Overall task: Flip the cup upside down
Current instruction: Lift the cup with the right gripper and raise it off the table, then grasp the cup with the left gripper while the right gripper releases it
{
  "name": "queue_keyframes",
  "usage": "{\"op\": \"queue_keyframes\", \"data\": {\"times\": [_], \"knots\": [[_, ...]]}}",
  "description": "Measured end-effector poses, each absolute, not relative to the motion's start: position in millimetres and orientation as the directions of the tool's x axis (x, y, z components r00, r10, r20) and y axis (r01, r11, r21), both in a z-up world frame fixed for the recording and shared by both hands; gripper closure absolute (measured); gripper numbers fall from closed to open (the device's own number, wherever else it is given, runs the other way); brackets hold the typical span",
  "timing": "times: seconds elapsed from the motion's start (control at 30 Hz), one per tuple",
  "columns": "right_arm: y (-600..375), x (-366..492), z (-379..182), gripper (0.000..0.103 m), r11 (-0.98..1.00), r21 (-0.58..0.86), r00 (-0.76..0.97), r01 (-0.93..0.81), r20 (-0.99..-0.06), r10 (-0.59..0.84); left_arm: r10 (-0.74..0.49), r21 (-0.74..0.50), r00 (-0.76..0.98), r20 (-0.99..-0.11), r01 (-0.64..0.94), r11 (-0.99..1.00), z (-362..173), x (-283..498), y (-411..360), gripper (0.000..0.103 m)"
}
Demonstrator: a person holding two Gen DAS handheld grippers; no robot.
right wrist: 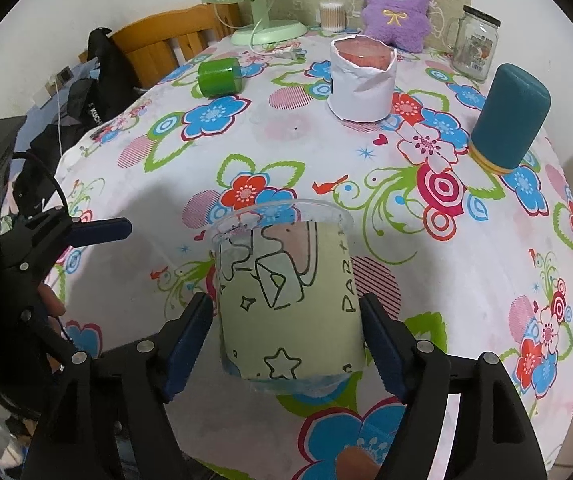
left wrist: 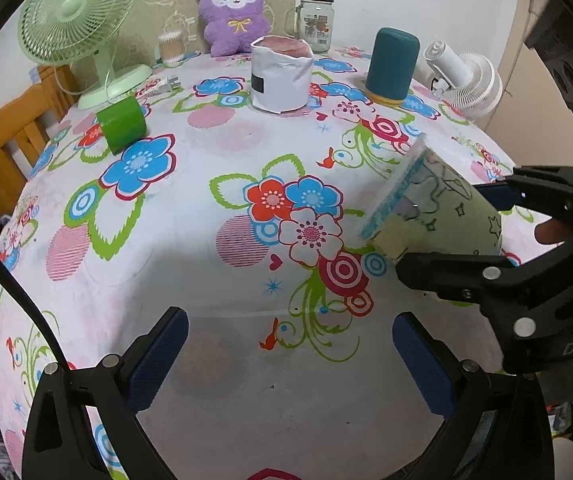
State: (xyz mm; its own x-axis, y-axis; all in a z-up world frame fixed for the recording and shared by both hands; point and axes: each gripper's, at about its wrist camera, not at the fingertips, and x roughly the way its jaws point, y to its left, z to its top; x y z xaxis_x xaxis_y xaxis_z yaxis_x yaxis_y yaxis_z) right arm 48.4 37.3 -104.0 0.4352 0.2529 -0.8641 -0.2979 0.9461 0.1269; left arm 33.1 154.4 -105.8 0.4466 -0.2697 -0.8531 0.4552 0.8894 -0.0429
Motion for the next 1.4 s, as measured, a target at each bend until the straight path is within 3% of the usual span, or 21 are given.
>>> {"op": "queue_keyframes", "data": {"times": [0.1,0.4,0.73,1.4], "knots": [[32,46,-102,0.015,0.948,0.135,0.440,-0.289,-0.861,0.256,-0.278,-0.061,0.447,-0.850,0.441,0.895,-103,33,158,0.000],[10,32,-87,0.015,0.950,0.134,0.486,-0.283,-0.833,0.263,-0.293,-0.105,0.455,-0.841,0.395,0.913,-93,28,158,0.000],[-24,12,-61,0.015,0.952,0.100,0.571,-0.288,-0.781,0.255,-0.388,-0.263,0.395,-0.833,0.335,0.905,-85,30,142,0.000],[-99,0,-85,0.015,0.972,0.153,0.591,-0.176,-0.774,0.229,-0.420,-0.385,0.383,-0.823,0.166,0.908,-84,42,92,0.000]]}}
